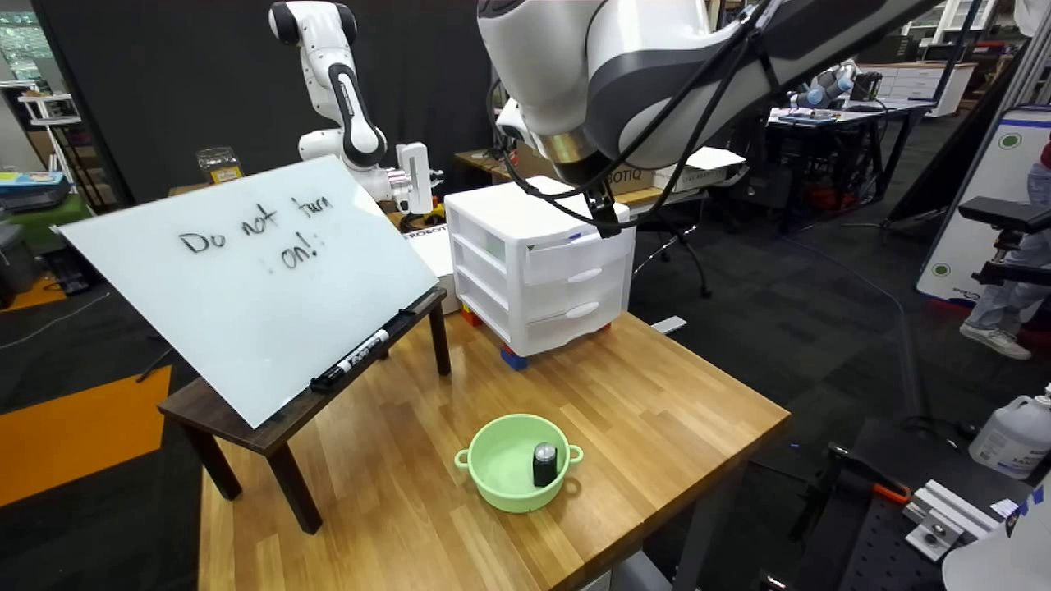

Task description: Open the top cabinet drawer on the table

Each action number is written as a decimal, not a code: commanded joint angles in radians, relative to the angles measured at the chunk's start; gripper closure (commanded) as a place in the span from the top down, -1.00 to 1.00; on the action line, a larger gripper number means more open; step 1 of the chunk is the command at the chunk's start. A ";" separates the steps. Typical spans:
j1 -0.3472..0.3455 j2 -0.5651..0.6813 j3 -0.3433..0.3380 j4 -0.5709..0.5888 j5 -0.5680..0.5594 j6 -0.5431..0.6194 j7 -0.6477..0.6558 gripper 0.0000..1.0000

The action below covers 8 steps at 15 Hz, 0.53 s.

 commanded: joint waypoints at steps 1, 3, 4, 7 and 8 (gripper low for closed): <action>0.002 0.000 0.005 0.014 -0.015 -0.001 -0.007 1.00; 0.012 0.000 0.016 0.012 -0.066 -0.010 0.008 1.00; 0.016 0.001 0.020 0.008 -0.094 -0.009 0.013 1.00; 0.021 0.014 0.024 -0.011 -0.177 -0.005 0.044 1.00; 0.018 0.020 0.021 -0.017 -0.200 -0.003 0.058 1.00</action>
